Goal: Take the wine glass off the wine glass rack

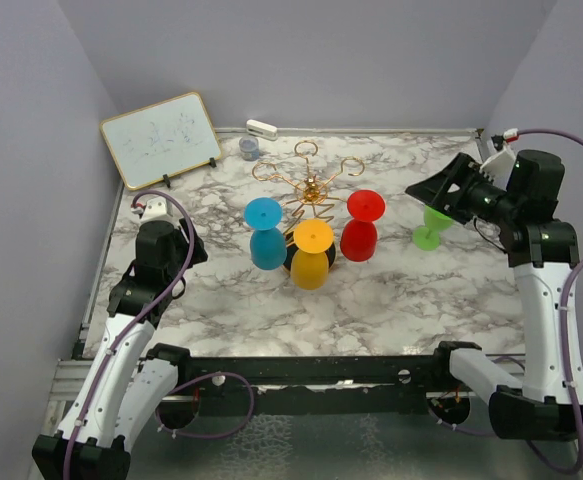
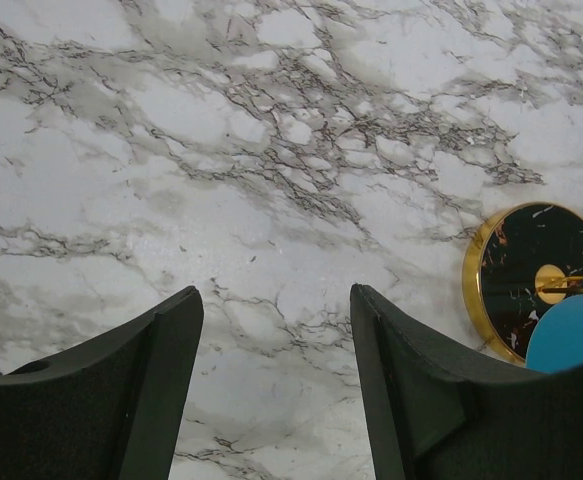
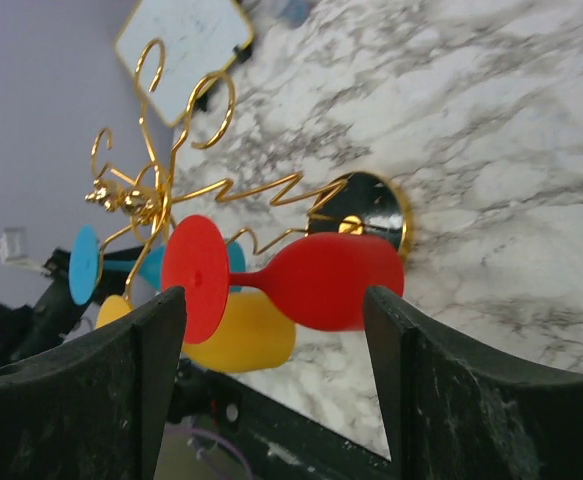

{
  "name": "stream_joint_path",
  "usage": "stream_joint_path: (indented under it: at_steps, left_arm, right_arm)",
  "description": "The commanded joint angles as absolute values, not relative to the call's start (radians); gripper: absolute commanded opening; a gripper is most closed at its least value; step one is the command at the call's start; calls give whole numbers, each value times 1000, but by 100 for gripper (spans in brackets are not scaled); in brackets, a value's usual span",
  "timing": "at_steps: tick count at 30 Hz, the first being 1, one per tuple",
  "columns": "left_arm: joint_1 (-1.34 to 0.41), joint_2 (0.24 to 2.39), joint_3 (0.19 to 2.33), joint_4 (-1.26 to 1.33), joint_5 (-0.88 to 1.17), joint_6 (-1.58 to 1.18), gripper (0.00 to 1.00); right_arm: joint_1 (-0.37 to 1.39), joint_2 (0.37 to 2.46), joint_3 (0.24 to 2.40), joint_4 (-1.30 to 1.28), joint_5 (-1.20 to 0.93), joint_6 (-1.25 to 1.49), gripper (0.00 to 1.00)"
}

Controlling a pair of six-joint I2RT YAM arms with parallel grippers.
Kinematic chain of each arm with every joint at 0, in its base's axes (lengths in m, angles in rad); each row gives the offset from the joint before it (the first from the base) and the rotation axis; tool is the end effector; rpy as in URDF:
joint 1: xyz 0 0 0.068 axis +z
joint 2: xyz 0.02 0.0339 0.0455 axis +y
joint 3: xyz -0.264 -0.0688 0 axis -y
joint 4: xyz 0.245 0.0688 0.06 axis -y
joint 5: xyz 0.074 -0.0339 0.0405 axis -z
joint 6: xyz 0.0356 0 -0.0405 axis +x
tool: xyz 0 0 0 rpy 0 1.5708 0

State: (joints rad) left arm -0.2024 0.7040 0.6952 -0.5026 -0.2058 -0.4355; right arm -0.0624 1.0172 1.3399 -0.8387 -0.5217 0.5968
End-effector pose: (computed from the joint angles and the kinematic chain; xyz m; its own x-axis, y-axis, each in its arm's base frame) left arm 0.1574 -0.0249 0.2890 -0.4440 -0.3304 -0.8328 -0.1821 0.9434 -0.2772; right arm 0.1865 0.0061 0.4209 -0.6201 0.5269 -0.5813 -0.0364 0.7208 0.6922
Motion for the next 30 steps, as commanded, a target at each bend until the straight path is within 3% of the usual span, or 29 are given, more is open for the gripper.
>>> stream_joint_path:
  at_steps: [1, 18, 24, 30]
  left_arm:
    - [-199, 685, 689, -505, -188, -442, 63]
    - [-199, 692, 687, -505, -192, -449, 63]
    - [-199, 695, 686, -507, -193, -451, 63]
    - [-199, 691, 686, -507, -194, -451, 63]
  right_arm:
    - [-66, 1021, 1303, -768, -847, 590, 70]
    - [-38, 1091, 1200, -635, -978, 620, 56]
    - [26, 1120, 1191, -572, -949, 659, 54]
    - [65, 1143, 1199, -551, -894, 670, 44]
